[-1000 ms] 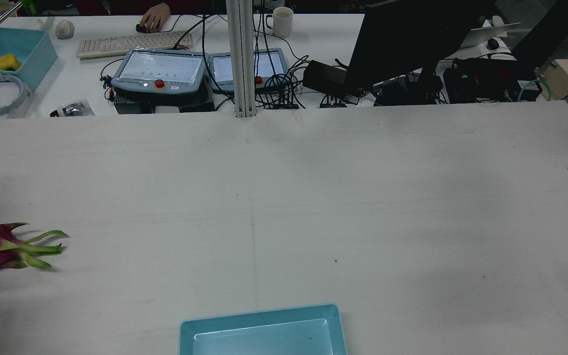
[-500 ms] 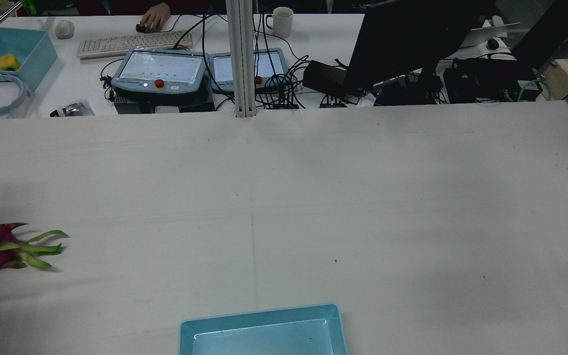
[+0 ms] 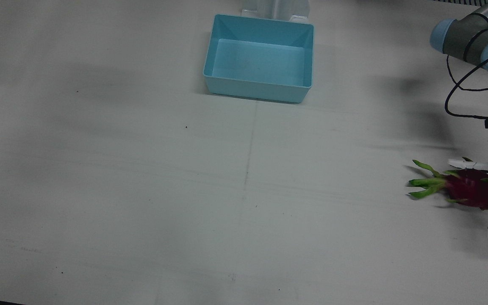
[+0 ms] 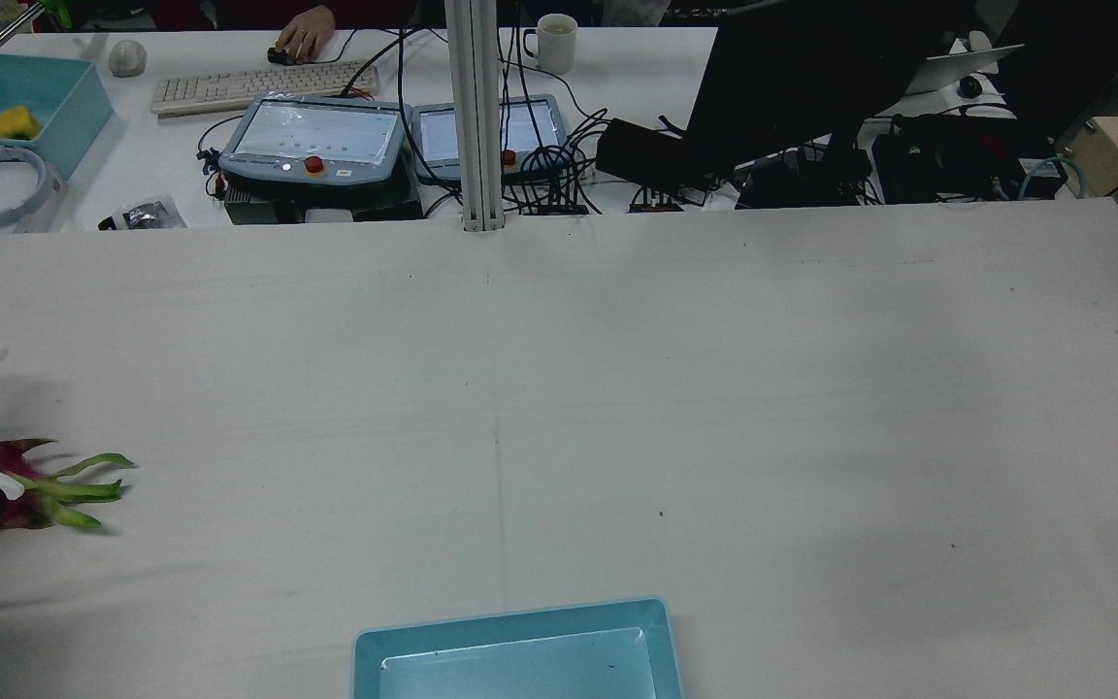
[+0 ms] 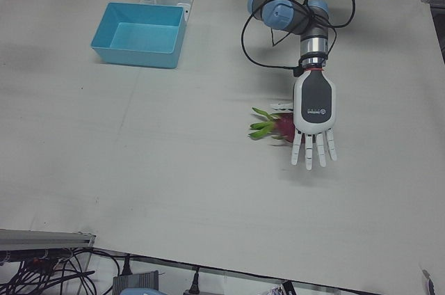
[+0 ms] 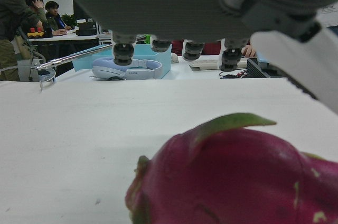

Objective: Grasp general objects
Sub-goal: 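Adjust the left hand grip around the dragon fruit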

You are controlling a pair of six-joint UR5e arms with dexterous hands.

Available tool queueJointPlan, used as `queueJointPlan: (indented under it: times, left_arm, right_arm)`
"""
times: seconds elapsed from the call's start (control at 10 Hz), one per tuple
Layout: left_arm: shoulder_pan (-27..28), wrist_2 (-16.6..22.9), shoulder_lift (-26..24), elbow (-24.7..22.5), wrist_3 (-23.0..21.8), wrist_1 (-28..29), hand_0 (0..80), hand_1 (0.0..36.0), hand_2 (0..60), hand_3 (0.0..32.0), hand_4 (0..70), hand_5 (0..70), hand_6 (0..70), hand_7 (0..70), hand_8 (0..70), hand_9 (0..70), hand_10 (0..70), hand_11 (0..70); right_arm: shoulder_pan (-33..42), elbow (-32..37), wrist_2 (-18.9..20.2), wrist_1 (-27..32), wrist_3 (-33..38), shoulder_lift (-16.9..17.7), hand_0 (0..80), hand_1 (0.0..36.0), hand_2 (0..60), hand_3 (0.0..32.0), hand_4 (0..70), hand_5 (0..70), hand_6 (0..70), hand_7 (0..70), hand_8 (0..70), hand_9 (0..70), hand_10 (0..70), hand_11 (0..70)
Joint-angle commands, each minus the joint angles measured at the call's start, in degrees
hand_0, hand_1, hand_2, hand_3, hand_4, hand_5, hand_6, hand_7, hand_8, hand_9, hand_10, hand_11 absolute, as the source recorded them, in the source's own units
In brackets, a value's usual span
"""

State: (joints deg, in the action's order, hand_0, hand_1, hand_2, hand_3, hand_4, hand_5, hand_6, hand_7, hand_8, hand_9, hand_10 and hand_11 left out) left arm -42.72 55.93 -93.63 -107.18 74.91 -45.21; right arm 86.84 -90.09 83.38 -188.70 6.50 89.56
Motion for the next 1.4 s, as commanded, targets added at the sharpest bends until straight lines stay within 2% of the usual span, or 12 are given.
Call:
queueJointPlan:
  times: [0.0,0.1,0.2,0.3,0.5,0.6,0.7,0.9,1.1,1.3]
  left_arm:
    - [0.09,-0.29,2.57,2.24,-0.03,3.11,46.3,9.4,0.0,10.0,0.0,0.0,0.0,8.0,2.6,0.2,0.0,0.0]
    - [0.09,-0.64,3.45,2.15,-0.03,3.11,46.3,9.5,0.0,9.2,0.0,0.2,0.0,7.9,2.8,0.1,0.0,0.0]
    - [0.09,-0.65,3.98,1.71,-0.03,3.2,46.2,10.9,0.0,12.2,0.0,1.0,0.0,8.6,2.9,0.3,0.0,0.0]
    - [0.01,-0.65,4.07,1.27,-0.03,3.11,47.5,14.0,0.0,14.6,0.0,1.4,0.0,8.2,2.9,0.2,0.0,0.0]
    - [0.09,-0.47,4.07,-1.18,-0.11,1.27,51.6,14.6,0.0,14.4,0.0,0.7,0.0,6.8,3.5,0.0,0.0,0.0]
    - [0.18,-0.38,4.07,-1.19,-0.2,1.26,52.2,14.6,0.0,16.2,0.0,0.6,0.0,6.4,3.4,0.0,0.0,0.0]
    - [0.62,-0.3,3.99,-1.19,-0.2,1.26,52.4,15.0,0.0,20.2,0.0,0.5,0.0,5.7,3.4,0.0,0.0,0.0]
    - [2.72,-0.65,3.99,-0.67,-0.2,1.44,52.6,15.5,0.0,24.4,0.0,1.2,0.0,5.3,3.5,0.0,0.0,0.0]
    - [3.17,-0.82,3.99,-0.58,-0.2,1.61,51.9,15.7,0.0,21.0,0.0,3.5,0.0,6.2,3.4,0.0,0.0,0.0]
    - [3.26,-1.08,3.9,0.99,-0.2,3.45,51.2,16.4,0.0,20.8,0.0,5.2,0.0,6.6,3.3,0.0,0.0,0.0]
  right_arm:
    - [0.0,0.0,-0.06,0.0,0.0,0.0,0.0,0.0,0.0,0.0,0.0,0.0,0.0,0.0,0.0,0.0,0.0,0.0]
    - [0.0,0.0,0.03,0.0,0.0,0.0,0.0,0.0,0.0,0.0,0.0,0.0,0.0,0.0,0.0,0.0,0.0,0.0]
    - [0.0,0.0,-0.06,0.0,0.0,0.0,0.0,0.0,0.0,0.0,0.0,0.0,0.0,0.0,0.0,0.0,0.0,0.0]
    - [0.0,0.0,-0.06,0.0,0.0,0.0,0.0,0.0,0.0,0.0,0.0,0.0,0.0,0.0,0.0,0.0,0.0,0.0]
    - [0.0,0.0,-0.06,0.0,0.0,0.0,0.0,0.0,0.0,0.0,0.0,0.0,0.0,0.0,0.0,0.0,0.0,0.0]
    - [0.0,0.0,-0.06,0.0,0.0,0.0,0.0,0.0,0.0,0.0,0.0,0.0,0.0,0.0,0.0,0.0,0.0,0.0]
    - [0.0,0.0,-0.06,0.0,0.0,0.0,0.0,0.0,0.0,0.0,0.0,0.0,0.0,0.0,0.0,0.0,0.0,0.0]
    - [0.0,0.0,-0.06,0.0,0.0,0.0,0.0,0.0,0.0,0.0,0.0,0.0,0.0,0.0,0.0,0.0,0.0,0.0]
    - [0.0,0.0,-0.06,0.0,0.0,0.0,0.0,0.0,0.0,0.0,0.0,0.0,0.0,0.0,0.0,0.0,0.0,0.0]
    - [0.0,0.0,-0.06,0.0,0.0,0.0,0.0,0.0,0.0,0.0,0.0,0.0,0.0,0.0,0.0,0.0,0.0,0.0]
